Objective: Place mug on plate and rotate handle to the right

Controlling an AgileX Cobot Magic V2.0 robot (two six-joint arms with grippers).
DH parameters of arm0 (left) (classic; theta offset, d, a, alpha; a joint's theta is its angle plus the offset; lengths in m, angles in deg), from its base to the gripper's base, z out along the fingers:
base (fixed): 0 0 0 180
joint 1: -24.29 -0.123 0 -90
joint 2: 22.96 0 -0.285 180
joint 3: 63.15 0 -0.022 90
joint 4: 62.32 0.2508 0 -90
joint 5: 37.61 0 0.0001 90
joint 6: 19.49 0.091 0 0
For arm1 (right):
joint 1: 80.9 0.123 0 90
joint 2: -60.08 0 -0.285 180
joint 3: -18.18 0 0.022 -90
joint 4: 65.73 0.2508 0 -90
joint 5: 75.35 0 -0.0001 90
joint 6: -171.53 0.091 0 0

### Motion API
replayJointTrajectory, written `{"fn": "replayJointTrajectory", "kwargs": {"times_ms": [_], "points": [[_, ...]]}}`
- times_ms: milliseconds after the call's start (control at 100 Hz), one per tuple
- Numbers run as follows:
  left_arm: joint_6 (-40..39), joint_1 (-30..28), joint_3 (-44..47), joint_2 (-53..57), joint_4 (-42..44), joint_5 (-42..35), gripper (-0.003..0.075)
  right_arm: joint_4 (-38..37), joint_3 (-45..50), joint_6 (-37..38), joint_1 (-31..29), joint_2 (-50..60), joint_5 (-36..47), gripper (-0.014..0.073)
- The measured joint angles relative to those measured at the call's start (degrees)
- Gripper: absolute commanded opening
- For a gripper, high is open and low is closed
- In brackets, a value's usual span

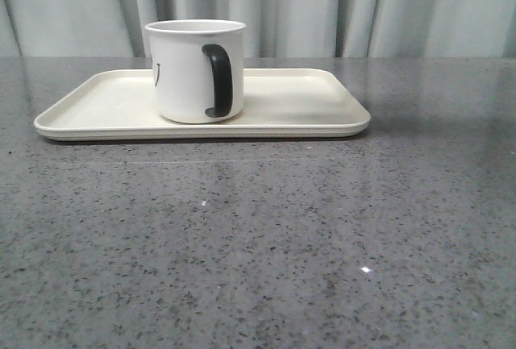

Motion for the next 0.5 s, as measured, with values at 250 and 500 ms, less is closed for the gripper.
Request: {"fn": "replayJointTrajectory", "kwargs": {"times_ms": [250,500], "points": [[0.0,0.0,0.0,0.0,0.0,0.0,0.0493,-9.6,-7.9,10.1,3.7,-7.1,-1.8,0.0521],[0.0,0.0,0.0,0.0,0.0,0.0,0.0493,-10.7,-13.5,13.2,4.8,-12.7,-2.1,0.0521]]}}
